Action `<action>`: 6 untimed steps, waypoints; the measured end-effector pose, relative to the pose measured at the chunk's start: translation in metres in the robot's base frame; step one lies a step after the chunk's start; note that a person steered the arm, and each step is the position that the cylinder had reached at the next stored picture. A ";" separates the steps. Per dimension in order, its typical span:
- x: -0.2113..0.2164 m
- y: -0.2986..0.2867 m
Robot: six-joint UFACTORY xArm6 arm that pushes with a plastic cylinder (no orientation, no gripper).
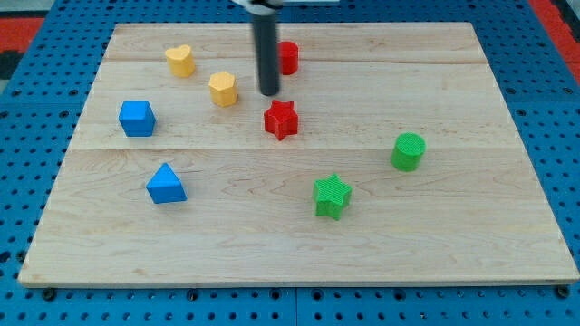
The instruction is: Push the yellow hexagon into the yellow heart
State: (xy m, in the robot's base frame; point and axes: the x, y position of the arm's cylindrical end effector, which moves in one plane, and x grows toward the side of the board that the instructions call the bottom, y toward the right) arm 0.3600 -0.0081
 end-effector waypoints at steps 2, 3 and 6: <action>0.004 -0.071; -0.025 -0.095; -0.105 -0.066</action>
